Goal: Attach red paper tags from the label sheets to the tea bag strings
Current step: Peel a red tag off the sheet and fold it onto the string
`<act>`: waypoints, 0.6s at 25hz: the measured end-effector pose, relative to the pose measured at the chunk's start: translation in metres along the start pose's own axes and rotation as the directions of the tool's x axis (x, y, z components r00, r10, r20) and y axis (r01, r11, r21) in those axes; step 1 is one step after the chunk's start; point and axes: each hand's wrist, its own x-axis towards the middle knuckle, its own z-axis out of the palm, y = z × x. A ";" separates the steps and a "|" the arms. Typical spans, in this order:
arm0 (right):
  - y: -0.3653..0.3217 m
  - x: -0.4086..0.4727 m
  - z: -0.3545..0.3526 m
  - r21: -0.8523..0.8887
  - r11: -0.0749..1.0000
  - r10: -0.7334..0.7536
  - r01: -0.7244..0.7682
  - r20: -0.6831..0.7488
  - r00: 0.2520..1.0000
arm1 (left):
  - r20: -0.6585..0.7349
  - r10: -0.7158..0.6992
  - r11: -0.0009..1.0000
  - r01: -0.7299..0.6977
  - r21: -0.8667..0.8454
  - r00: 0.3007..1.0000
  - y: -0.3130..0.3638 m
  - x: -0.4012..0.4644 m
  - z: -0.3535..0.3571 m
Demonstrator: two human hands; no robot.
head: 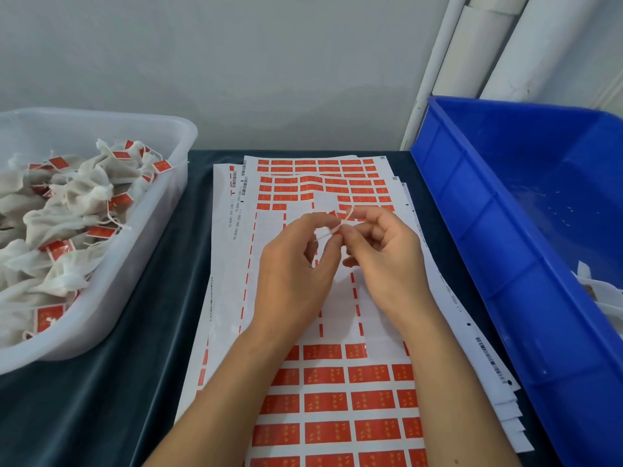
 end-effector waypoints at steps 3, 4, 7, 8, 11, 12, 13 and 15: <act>0.000 0.000 -0.001 -0.002 1.000 -0.001 0.001 0.010 1.000 | -0.002 -0.001 1.000 0.001 0.017 1.000 -0.001 0.001 0.001; 0.000 0.000 -0.001 0.001 1.000 0.001 -0.001 0.012 1.000 | -0.003 -0.004 1.000 0.004 0.020 1.000 -0.002 0.001 0.001; 0.000 -0.001 -0.002 0.035 0.999 0.025 -0.026 0.014 1.000 | -0.003 -0.001 1.000 0.001 0.025 1.000 -0.001 0.001 0.001; -0.001 -0.002 -0.002 0.050 0.998 0.036 -0.037 0.022 0.999 | 0.000 0.005 1.000 -0.005 0.027 1.000 -0.001 0.001 0.001; -0.002 -0.002 -0.003 0.063 0.997 0.047 -0.049 0.037 0.998 | 0.016 0.023 0.999 -0.023 0.031 1.000 -0.002 0.001 0.001; -0.002 -0.002 -0.004 0.055 0.997 0.047 -0.048 0.030 0.998 | 0.021 0.021 0.999 -0.022 0.031 1.000 -0.002 0.001 0.001; -0.002 -0.002 -0.004 0.047 0.998 0.047 -0.048 0.019 0.999 | 0.024 0.016 0.999 -0.016 0.032 1.000 -0.002 0.001 0.001; -0.002 -0.001 -0.005 0.035 0.998 0.043 -0.042 -0.003 0.999 | 0.026 0.002 0.999 -0.003 0.035 1.000 -0.003 0.001 0.002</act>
